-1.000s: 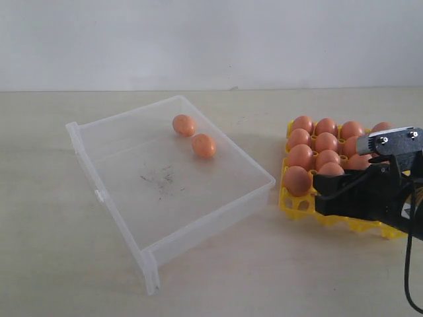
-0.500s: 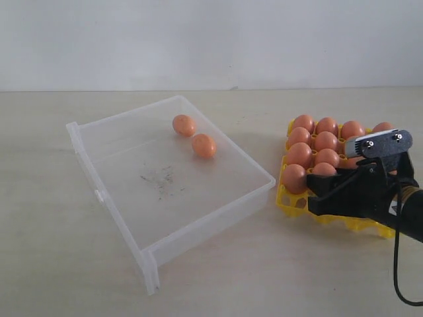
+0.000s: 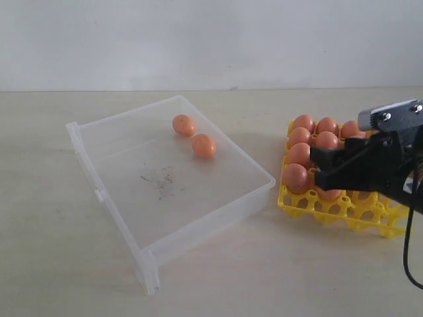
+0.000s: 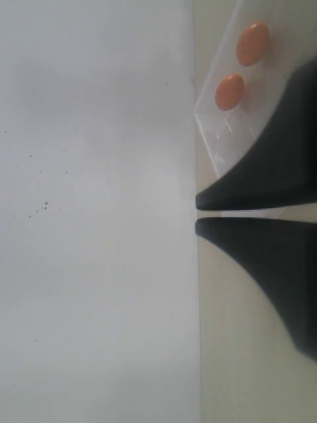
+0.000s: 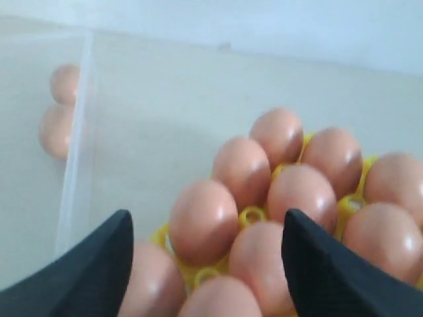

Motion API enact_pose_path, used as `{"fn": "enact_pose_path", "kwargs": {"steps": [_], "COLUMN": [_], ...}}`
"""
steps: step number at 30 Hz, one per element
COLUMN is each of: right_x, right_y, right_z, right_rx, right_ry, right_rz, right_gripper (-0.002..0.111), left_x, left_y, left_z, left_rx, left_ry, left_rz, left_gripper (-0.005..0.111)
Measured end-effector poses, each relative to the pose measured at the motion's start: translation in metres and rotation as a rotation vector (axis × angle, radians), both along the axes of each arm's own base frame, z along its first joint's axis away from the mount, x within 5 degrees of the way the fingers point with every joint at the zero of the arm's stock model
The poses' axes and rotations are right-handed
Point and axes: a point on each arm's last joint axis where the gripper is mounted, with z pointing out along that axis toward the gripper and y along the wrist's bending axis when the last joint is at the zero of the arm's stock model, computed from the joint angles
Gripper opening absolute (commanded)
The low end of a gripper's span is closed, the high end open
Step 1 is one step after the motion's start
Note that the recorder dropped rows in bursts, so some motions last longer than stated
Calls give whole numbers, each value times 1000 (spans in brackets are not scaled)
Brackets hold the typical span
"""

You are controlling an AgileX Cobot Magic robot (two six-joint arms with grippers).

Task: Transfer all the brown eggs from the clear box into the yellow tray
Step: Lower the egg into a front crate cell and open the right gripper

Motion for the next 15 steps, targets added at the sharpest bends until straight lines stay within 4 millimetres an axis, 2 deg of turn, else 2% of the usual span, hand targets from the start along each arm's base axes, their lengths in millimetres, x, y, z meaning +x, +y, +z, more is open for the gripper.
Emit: {"fn": "enact_pose_path", "kwargs": {"steps": [1, 3, 5, 6, 11, 15], "right_x": [-1, -3, -1, 0, 10, 26], "right_y": [0, 0, 2, 3, 13, 28], "right_z": [9, 25, 38, 41, 50, 63], "right_rx": [19, 75, 110, 111, 151, 151], "right_ry": [-28, -59, -53, -28, 111, 250], "right_rz": [-8, -18, -8, 6, 72, 214], "right_gripper": [52, 33, 7, 0, 1, 1], "left_x": [0, 0, 0, 0, 0, 0], "left_y": [0, 0, 0, 0, 0, 0], "left_z": [0, 0, 0, 0, 0, 0], "left_rx": [0, 0, 0, 0, 0, 0], "left_ry": [0, 0, 0, 0, 0, 0], "left_rz": [0, 0, 0, 0, 0, 0], "left_gripper": [4, 4, 4, 4, 4, 4]}}
